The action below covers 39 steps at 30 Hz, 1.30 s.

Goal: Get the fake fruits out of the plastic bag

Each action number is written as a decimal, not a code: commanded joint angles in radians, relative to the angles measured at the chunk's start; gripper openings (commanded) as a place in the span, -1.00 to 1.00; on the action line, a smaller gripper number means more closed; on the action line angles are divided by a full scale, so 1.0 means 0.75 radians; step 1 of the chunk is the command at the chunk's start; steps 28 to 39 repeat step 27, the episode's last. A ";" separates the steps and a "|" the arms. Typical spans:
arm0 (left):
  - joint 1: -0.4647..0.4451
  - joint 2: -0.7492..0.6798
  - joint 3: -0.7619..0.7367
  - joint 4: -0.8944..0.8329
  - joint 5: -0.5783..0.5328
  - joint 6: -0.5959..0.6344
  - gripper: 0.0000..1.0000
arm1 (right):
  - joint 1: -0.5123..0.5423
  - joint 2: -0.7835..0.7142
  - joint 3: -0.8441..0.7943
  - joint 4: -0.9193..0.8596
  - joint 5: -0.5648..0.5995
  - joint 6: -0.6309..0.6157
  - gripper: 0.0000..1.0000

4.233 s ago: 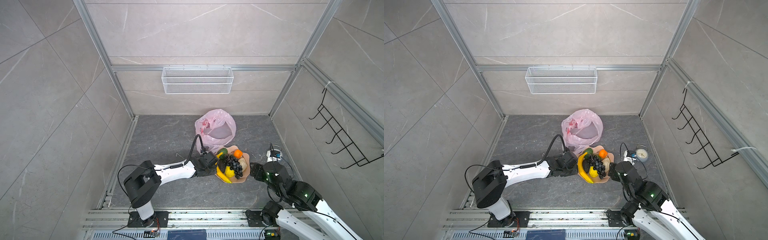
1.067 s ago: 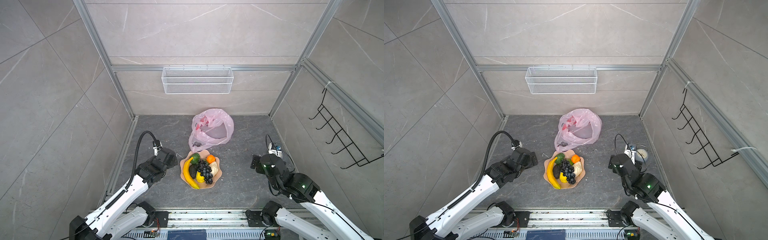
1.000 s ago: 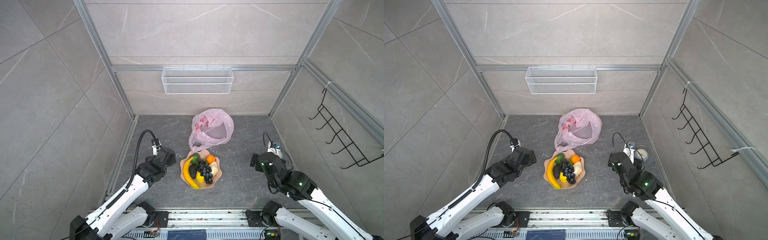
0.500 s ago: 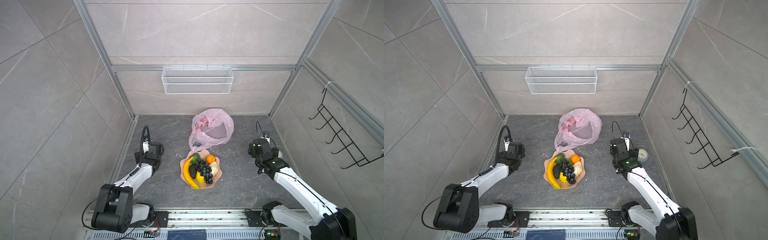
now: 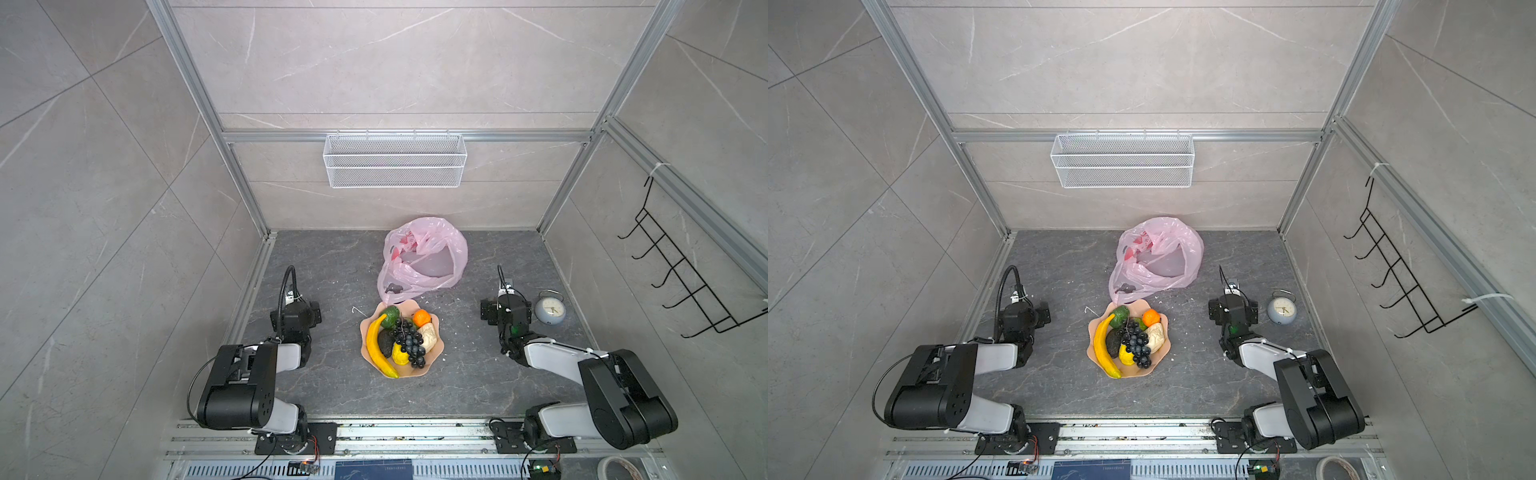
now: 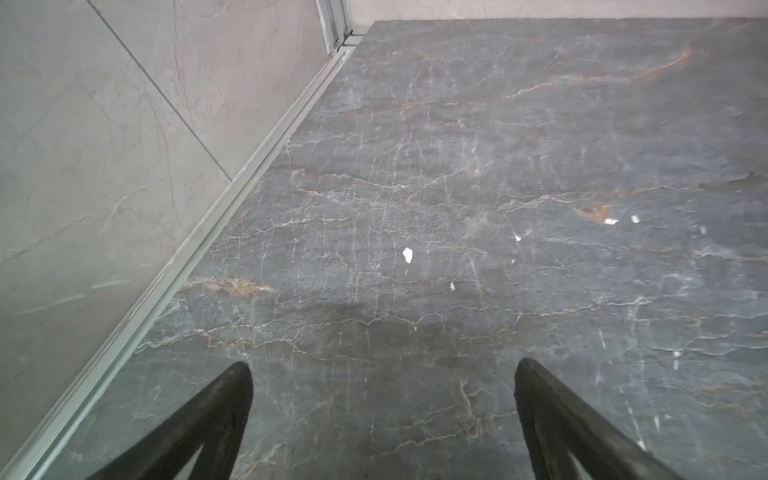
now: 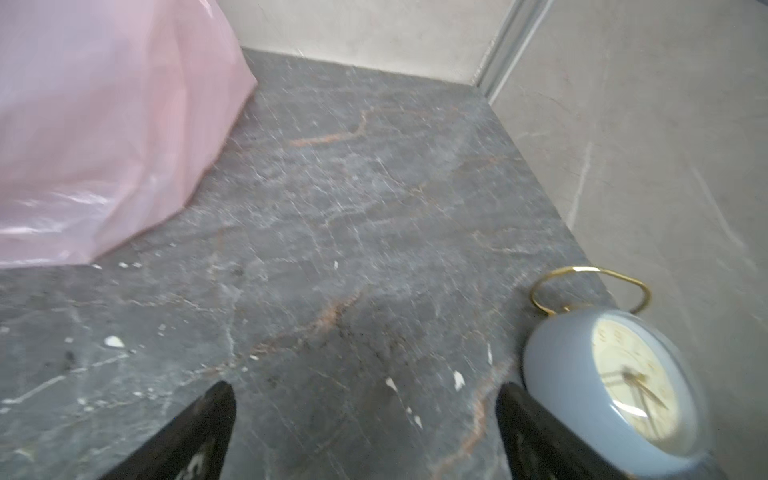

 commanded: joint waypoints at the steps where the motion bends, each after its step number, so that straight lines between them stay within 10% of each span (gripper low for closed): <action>1: 0.005 0.024 -0.001 0.190 0.104 0.037 1.00 | -0.046 0.083 -0.063 0.361 -0.204 -0.026 1.00; 39: 0.049 0.023 0.023 0.137 0.145 0.005 1.00 | -0.108 0.164 -0.070 0.429 -0.271 0.011 0.99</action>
